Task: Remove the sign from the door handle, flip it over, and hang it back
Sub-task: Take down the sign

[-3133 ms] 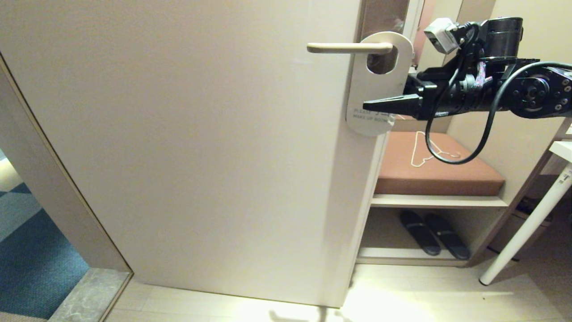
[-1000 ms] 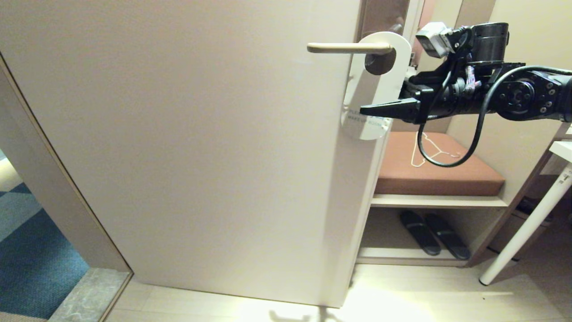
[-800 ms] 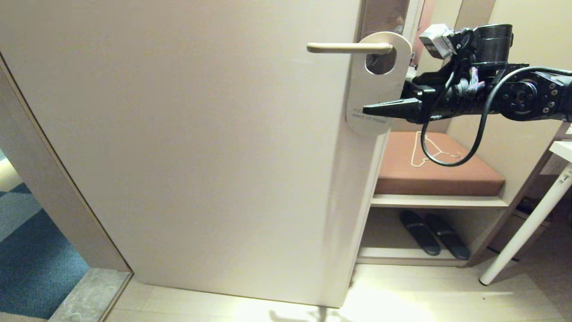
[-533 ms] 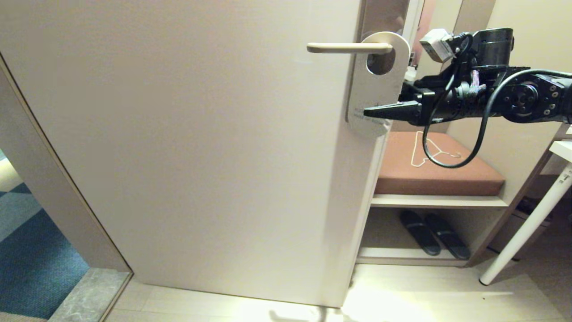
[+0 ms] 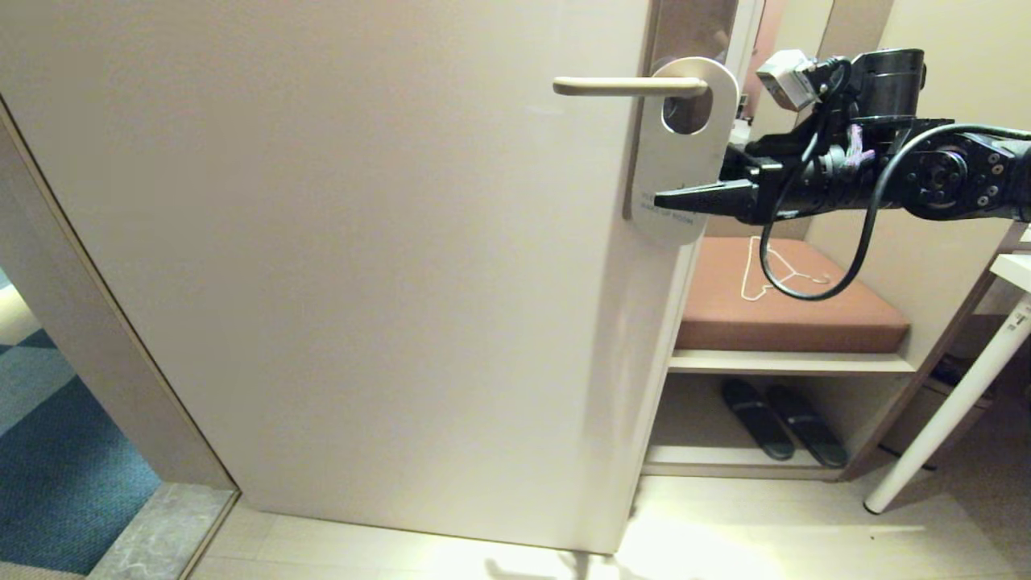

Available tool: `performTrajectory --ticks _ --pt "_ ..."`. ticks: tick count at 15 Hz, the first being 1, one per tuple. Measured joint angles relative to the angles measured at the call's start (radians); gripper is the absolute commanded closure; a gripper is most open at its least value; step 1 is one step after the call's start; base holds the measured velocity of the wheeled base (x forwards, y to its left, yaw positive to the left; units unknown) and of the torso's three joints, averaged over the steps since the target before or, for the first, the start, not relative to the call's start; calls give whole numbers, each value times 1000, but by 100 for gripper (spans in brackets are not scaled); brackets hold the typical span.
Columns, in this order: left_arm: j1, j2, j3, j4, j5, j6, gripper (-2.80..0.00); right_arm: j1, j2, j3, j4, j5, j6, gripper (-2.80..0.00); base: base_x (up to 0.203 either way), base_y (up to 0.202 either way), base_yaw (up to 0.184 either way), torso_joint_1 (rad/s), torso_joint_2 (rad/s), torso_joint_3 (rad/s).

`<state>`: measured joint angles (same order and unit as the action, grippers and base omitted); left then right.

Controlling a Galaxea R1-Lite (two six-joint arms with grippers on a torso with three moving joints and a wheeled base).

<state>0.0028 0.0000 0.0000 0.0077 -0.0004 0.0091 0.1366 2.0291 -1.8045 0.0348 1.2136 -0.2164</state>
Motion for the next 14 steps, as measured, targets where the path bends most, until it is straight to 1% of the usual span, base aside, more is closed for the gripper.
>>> performTrajectory --ticks 5,13,14 --pt "0 0 0 0 0 0 0 3 9 -8 -48 2 1 -280 0 0 0 0 0 0" --pt "0 0 0 0 0 0 0 23 12 -30 -48 2 1 -280 0 0 0 0 0 0" --pt "0 0 0 0 0 0 0 24 14 -30 -48 2 1 0 0 0 0 0 0 0"
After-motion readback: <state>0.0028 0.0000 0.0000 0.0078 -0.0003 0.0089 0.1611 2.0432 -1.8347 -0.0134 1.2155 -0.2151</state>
